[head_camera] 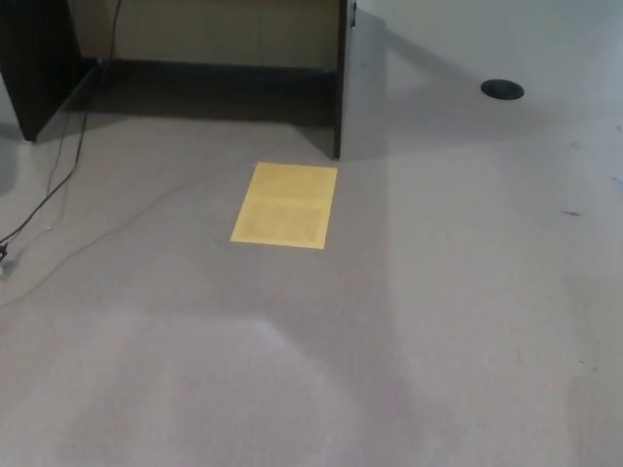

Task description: A person is holding a toilet paper roll and the robot extends its left hand to grab the roll by inserting its thumb into the gap in the middle and brings its hand down by its side. Then it extends its arm again to hand the toilet paper roll back to the person.

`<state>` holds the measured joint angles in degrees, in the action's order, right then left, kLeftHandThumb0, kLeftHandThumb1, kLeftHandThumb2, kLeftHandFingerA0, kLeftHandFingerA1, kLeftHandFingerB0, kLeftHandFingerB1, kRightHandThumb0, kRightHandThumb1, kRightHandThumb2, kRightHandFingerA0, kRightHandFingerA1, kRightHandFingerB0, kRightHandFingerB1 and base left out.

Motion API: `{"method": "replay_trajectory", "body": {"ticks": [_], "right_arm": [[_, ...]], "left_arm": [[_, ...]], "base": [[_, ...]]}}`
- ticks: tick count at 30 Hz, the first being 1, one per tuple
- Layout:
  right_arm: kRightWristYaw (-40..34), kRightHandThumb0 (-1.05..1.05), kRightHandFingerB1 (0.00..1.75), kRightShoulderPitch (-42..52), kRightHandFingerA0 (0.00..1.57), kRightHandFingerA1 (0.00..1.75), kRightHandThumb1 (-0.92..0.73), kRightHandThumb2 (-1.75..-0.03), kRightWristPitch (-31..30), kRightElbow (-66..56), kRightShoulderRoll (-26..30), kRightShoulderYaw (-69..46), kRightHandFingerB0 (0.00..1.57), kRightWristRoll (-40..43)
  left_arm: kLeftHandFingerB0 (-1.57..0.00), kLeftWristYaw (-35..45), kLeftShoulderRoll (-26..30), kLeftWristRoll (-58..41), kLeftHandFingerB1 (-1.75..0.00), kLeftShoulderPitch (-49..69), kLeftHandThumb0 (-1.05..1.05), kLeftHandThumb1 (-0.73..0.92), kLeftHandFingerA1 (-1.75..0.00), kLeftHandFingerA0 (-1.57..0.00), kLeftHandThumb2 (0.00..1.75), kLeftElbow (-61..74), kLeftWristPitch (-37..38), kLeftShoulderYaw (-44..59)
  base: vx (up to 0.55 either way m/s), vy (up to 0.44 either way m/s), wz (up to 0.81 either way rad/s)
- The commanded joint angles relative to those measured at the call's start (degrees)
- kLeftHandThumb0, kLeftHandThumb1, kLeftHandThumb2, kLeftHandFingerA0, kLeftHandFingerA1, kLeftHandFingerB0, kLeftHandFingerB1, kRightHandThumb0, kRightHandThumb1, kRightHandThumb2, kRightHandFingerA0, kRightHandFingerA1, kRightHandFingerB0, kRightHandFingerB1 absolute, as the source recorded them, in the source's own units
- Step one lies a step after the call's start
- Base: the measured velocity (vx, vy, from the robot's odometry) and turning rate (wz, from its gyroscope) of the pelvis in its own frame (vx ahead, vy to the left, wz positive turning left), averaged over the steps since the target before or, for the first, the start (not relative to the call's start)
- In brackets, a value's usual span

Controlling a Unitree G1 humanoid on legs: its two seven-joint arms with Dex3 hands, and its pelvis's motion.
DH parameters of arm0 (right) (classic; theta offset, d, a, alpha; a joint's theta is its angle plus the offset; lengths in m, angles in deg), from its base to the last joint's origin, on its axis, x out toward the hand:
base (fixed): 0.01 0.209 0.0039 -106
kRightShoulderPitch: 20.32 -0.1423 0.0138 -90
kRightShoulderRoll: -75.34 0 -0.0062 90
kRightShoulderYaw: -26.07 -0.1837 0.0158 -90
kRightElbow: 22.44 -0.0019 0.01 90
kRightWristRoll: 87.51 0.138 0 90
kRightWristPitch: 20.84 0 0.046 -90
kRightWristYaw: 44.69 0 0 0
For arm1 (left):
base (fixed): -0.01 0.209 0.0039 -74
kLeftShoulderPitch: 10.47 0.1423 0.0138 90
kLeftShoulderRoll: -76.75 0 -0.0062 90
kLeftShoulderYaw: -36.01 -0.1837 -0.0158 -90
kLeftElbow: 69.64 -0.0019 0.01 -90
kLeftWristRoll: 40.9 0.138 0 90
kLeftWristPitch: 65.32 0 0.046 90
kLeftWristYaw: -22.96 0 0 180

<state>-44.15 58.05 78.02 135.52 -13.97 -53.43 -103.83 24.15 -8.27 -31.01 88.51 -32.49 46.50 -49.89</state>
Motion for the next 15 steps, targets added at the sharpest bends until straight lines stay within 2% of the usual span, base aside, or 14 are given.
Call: {"method": "replay_trajectory", "body": {"ticks": [1,7,11,12,13,15], "right_arm": [[-0.2,-0.39,0.43,-1.8,0.78,0.62,-0.65,-0.6,5.0,3.0,2.3,1.1,0.61,-1.8],[-0.2,-0.39,0.43,-3.4,0.8,0.63,-0.66,-0.6,5.7,4.2,2.0,1.2,0.61,-1.8],[-0.8,-0.38,0.43,2.2,0.8,0.58,-0.66,-0.6,7.7,4.2,1.9,1.4,0.6,-1.9],[-0.6,-0.36,0.43,2.1,0.78,0.54,-0.65,-0.6,8.0,4.4,1.7,1.2,0.59,-1.7],[-0.4,-0.39,0.42,1.9,0.76,0.54,-0.66,-0.61,7.8,4.5,1.7,1.3,0.59,-1.8],[0.4,-0.39,0.42,1.1,0.76,0.53,-0.66,-0.61,7.1,4.6,1.5,1.1,0.58,-1.5]], "left_arm": [[-0.35,-2.2,2.5,-0.7,-0.36,-0.5,-0.28,0.41,-0.4,-0.35,0.58,-2.0,10.3,1.4],[-0.34,-1.2,2.9,-1.3,-0.36,-1.9,-0.28,0.41,-0.4,-0.35,0.57,-3.7,11.5,2.1],[-0.32,0.8,1.9,-3.3,-0.35,3.5,-0.26,0.41,-0.39,-0.33,0.56,-5.2,14.4,3.1],[-0.31,0.8,1.9,-3.5,-0.35,3.3,-0.27,0.39,-0.4,-0.34,0.56,-5.6,14.5,3.2],[-0.3,1.4,1.7,-4.0,-0.31,3.1,-0.18,0.44,-0.36,-0.35,0.53,-5.4,13.6,3.4],[-0.29,2.2,1.8,-4.3,-0.32,2.2,-0.22,0.44,-0.37,-0.35,0.55,-4.8,11.4,3.6]], "base": [[0.0,0.0,0.0],[0.0,0.0,0.0],[0.0,0.0,0.0],[0.0,0.0,0.0],[0.0,0.0,0.0],[0.0,0.0,0.0]]}}
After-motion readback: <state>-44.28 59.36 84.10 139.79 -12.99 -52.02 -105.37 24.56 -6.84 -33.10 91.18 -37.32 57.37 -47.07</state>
